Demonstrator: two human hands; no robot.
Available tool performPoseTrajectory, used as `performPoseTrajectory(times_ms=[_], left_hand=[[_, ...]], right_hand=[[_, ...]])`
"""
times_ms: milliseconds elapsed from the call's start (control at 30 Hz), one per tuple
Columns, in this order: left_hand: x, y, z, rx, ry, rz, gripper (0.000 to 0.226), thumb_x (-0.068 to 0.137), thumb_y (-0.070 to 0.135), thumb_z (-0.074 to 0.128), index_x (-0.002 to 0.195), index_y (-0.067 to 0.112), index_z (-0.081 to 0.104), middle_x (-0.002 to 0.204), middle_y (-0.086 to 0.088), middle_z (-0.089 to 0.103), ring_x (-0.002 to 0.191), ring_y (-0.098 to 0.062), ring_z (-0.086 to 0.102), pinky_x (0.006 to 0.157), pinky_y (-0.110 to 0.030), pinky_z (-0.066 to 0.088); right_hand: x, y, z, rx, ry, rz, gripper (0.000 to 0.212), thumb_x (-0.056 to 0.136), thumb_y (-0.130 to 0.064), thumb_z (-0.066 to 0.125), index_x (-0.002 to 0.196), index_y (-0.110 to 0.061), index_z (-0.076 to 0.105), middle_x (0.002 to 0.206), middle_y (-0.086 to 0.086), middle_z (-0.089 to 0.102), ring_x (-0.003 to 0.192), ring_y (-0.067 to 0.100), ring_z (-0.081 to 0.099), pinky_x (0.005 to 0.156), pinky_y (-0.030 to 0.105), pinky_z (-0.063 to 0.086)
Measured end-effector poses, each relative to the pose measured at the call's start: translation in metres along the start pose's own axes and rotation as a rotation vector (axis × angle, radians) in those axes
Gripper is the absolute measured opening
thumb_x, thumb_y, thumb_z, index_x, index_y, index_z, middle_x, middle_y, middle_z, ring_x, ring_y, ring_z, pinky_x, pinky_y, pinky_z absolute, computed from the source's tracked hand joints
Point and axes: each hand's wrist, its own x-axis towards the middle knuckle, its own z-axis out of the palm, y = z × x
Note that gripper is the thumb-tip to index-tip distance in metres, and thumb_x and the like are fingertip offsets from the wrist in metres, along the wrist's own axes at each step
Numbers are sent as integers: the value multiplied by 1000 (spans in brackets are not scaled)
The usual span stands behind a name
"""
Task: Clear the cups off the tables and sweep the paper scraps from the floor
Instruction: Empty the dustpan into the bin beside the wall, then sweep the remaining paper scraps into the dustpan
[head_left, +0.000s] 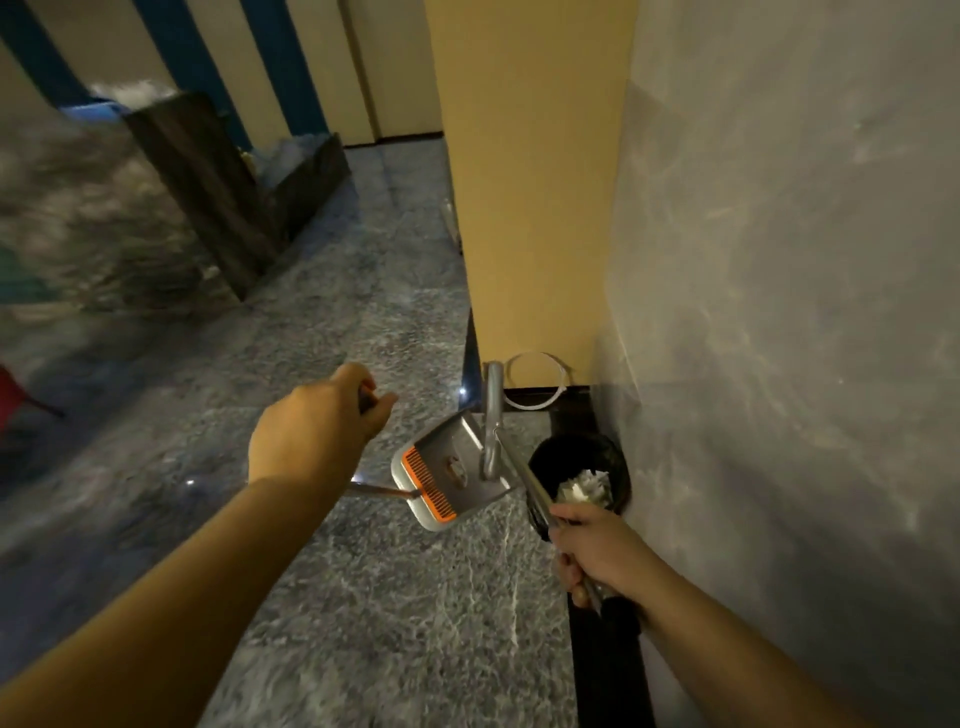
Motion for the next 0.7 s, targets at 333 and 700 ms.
performPoseTrajectory(times_ms=[333,700], left_hand=[[-121,-98,-34,-20,111,-462,34,89,56,53,101,25,58,73,3,62,60,-23,54,46,-25,29],[-297,-228,-108,119,276,-1005,35,87,57,59,103,26,63,87,-6,69,81,-34,64,59,-32,41]], right_hand=[[30,10,101,-365,-281,26,30,98,-9,46,126,-21,51,41,2,49,35,13,45,37,20,36],[-30,49,311,-727,-730,8,39,99,-9,45,138,-14,44,61,11,49,39,12,43,39,20,33]])
